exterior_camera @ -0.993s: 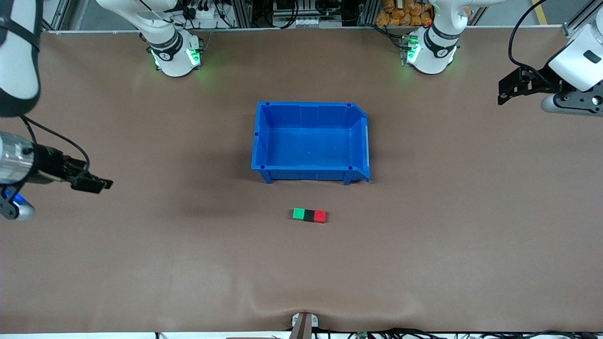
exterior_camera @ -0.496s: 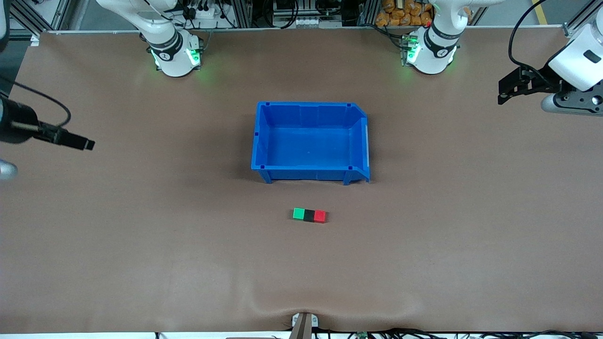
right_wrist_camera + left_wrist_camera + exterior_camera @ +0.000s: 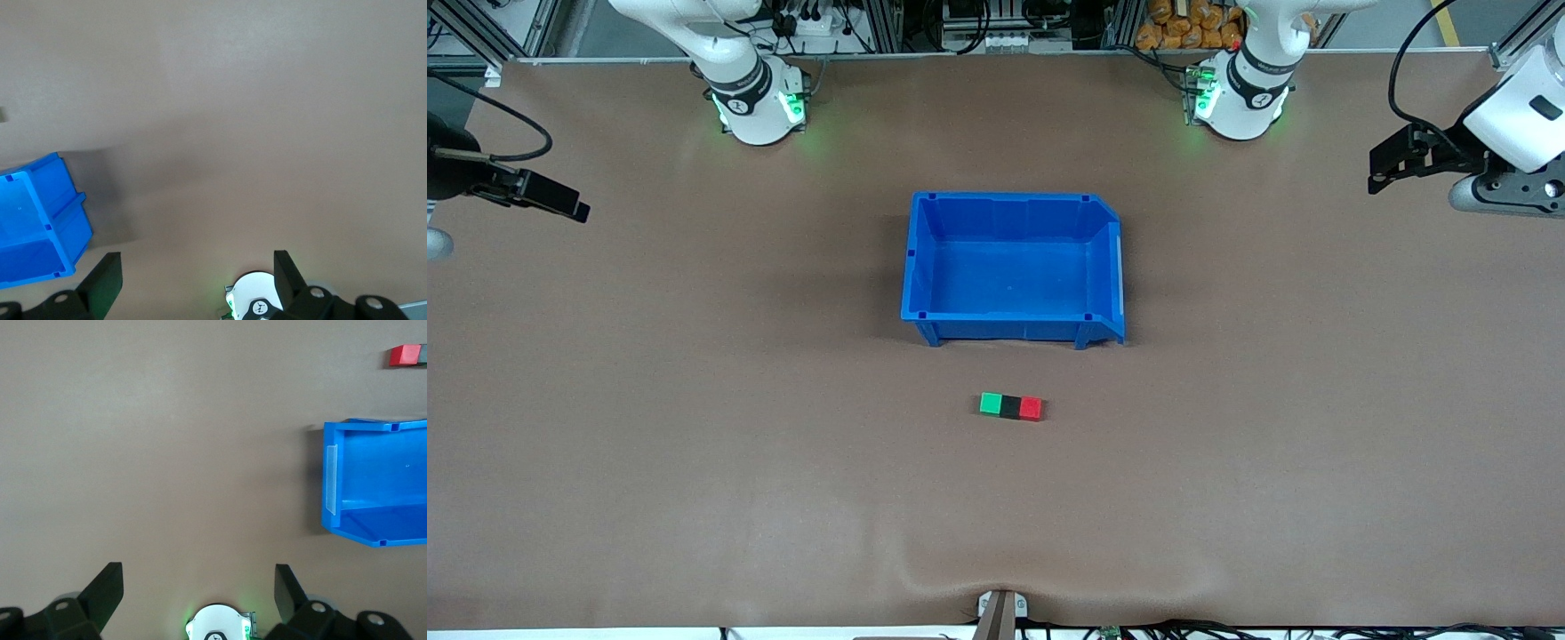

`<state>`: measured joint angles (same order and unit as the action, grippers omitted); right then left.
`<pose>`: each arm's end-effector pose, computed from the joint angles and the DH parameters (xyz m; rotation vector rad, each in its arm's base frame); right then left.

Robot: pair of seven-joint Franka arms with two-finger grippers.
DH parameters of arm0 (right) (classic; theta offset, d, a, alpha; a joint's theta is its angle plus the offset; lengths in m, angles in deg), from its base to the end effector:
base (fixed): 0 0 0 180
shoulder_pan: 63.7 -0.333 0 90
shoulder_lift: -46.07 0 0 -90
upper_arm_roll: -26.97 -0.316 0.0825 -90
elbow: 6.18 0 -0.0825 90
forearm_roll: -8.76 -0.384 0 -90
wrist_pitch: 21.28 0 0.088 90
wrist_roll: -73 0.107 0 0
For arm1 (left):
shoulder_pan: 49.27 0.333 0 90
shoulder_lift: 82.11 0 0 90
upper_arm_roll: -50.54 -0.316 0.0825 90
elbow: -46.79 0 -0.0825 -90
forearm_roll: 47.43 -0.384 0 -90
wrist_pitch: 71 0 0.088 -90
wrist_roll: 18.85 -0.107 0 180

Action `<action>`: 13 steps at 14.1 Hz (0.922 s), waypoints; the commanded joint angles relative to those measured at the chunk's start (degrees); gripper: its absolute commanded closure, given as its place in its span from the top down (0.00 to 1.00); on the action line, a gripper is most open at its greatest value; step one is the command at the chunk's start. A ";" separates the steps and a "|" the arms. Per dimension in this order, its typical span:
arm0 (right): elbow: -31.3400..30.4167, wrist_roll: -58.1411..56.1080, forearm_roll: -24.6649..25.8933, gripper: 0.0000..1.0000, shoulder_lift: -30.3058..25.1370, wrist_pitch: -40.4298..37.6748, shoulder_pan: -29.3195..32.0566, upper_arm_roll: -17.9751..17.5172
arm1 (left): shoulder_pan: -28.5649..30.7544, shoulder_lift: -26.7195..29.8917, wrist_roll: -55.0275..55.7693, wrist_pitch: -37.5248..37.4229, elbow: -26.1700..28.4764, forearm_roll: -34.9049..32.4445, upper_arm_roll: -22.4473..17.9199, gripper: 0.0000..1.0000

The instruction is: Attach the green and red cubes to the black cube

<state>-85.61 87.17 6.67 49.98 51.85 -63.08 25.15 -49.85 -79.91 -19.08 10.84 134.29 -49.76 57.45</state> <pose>0.5431 0.0153 0.6483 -3.0963 0.3401 0.2836 0.5237 -0.0654 0.6535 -3.0850 0.2007 0.0892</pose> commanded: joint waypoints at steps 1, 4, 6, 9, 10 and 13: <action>-8.61 -1.60 1.22 1.00 -5.91 6.12 -0.35 -0.20 | 0.22 0.17 0.14 -1.16 -0.76 -0.30 0.12 1.00; -10.58 -7.66 1.39 1.00 -7.25 8.34 0.35 0.16 | 0.22 0.26 0.14 -1.16 -0.76 -0.30 0.12 1.00; -10.22 -11.43 3.14 1.00 -7.07 8.86 0.61 0.24 | 0.22 0.26 0.14 -1.25 -0.76 -0.30 0.12 1.00; -10.14 -16.02 3.76 1.00 -6.99 8.70 2.11 0.24 | 0.22 0.26 0.14 -1.16 -0.76 -0.30 0.03 1.00; -10.14 -16.02 3.76 1.00 -7.07 8.43 1.93 0.33 | 0.22 0.26 0.14 -1.16 -0.76 -0.30 0.03 1.00; -9.70 -15.93 3.76 1.00 -6.90 8.87 1.76 0.51 | 0.22 0.26 0.14 -1.25 -0.76 -0.30 0.03 1.00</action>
<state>-93.90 72.28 9.50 44.75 59.90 -62.07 26.15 -49.84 -79.91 -19.08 10.81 134.26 -49.76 57.38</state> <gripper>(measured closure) 0.000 0.000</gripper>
